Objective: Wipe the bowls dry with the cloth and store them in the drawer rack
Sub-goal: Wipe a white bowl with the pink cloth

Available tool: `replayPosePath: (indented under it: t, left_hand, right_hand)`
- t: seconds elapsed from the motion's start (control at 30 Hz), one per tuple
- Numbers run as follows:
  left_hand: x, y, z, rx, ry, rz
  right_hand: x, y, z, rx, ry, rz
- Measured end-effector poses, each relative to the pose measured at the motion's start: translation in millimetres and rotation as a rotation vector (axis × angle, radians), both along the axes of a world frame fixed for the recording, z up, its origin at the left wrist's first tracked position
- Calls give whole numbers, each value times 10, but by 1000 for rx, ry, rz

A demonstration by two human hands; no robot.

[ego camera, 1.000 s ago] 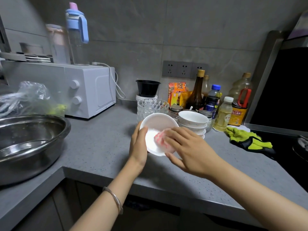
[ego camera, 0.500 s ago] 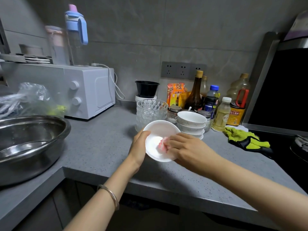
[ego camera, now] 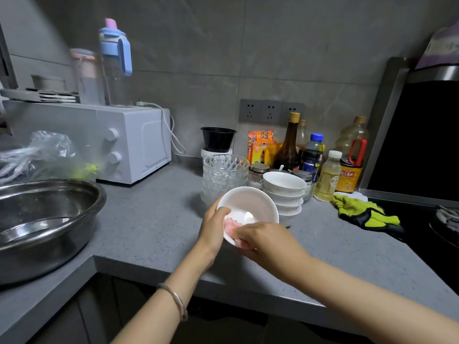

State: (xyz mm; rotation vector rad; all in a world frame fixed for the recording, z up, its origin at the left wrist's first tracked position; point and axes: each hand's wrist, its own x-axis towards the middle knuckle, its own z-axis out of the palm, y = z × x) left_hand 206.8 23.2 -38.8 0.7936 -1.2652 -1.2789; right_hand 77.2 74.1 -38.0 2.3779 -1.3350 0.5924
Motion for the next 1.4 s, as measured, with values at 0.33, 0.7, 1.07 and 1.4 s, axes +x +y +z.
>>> replayPosePath:
  t: [0.33, 0.7, 1.07, 1.4]
  left_hand:
    - [164, -90, -3, -27, -96, -164]
    - [269, -91, -30, -93, -176, -105]
    - [29, 20, -164, 87, 109, -18]
    - [338, -124, -42, -14, -186, -253]
  right_hand:
    - [-77, -103, 112, -111, 356, -106]
    - [-228, -77, 115, -72, 409, 143]
    - [256, -27, -35, 1, -141, -153]
    - [-267, -80, 93, -110, 521, 128]
